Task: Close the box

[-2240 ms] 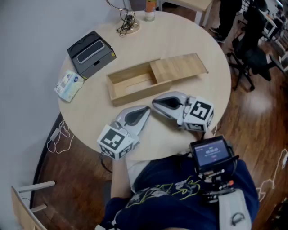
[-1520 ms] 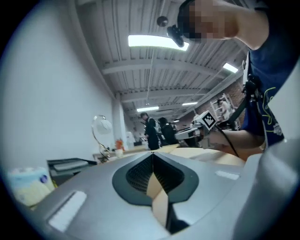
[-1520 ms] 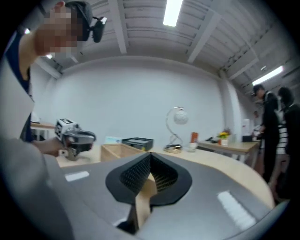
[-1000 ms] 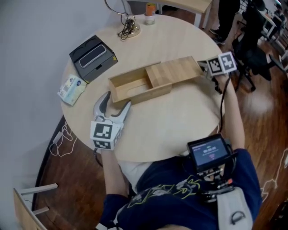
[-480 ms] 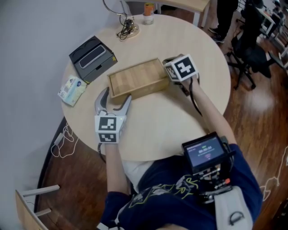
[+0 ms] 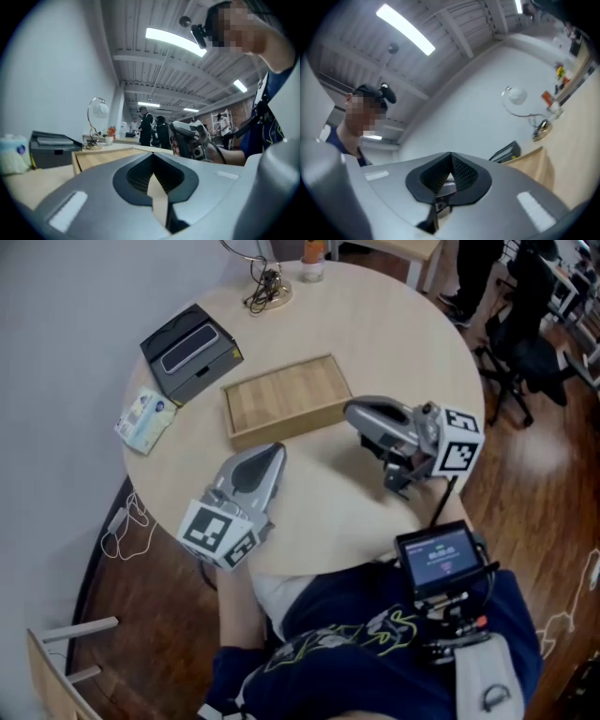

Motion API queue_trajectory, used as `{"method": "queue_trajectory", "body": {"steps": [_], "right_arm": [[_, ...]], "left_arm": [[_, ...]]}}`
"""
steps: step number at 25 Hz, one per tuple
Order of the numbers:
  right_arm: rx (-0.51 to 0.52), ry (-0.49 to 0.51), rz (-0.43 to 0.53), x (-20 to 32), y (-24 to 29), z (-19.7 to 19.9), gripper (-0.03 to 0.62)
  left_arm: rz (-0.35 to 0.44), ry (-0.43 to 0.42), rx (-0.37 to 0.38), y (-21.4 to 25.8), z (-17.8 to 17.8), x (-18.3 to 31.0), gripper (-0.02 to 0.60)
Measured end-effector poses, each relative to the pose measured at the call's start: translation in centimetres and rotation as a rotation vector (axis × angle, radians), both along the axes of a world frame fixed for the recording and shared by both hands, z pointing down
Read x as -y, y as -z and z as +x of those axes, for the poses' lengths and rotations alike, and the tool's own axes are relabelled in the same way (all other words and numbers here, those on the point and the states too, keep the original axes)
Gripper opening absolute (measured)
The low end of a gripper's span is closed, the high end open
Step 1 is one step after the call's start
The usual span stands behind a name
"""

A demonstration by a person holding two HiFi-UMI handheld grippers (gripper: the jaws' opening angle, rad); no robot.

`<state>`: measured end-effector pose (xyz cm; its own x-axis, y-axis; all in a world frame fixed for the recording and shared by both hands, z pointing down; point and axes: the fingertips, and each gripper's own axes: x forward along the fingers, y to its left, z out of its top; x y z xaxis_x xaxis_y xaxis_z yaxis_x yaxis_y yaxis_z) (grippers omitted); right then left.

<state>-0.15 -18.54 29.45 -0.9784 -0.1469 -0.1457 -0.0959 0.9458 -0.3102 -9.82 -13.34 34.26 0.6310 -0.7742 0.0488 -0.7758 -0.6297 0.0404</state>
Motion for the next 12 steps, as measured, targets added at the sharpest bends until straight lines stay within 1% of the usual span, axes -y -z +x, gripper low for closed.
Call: {"method": "queue_trajectory", "body": {"steps": [1,2,3,4,6,8,10,12], "right_arm": [[0.059,0.111,0.005,-2.3,-0.4,-1.1,0.018],[0.071,0.192,0.026,-4.1,-1.3,-2.1,0.018],[0.037,0.238,0.063,-5.3,-2.5,-3.1,0.018],[-0.022,0.258,0.105,-6.0,-3.9,-3.9,0.018],[-0.160,0.259,0.182,-6.7,-6.4,-5.3,0.018],[-0.284,0.220,0.238,-6.6,-8.2,-6.3,0.018],[-0.330,0.188,0.251,-6.0,-8.9,-6.9,0.018],[-0.326,0.181,0.252,-5.8,-9.0,-7.0,0.018]], "left_arm": [[-0.029,-0.034,-0.018,-0.8,0.8,0.1,0.003],[-0.054,-0.053,-0.010,-1.8,1.5,0.3,0.003],[-0.074,-0.063,0.012,-2.7,2.1,0.4,0.003],[-0.088,-0.072,0.031,-3.4,2.5,0.4,0.003],[-0.105,-0.080,0.042,-4.0,2.8,0.3,0.003],[-0.131,-0.052,0.046,-4.5,2.5,0.6,0.002],[-0.149,-0.018,0.052,-4.8,1.9,1.1,0.002],[-0.122,-0.015,0.049,-4.5,1.7,1.1,0.002]]}}
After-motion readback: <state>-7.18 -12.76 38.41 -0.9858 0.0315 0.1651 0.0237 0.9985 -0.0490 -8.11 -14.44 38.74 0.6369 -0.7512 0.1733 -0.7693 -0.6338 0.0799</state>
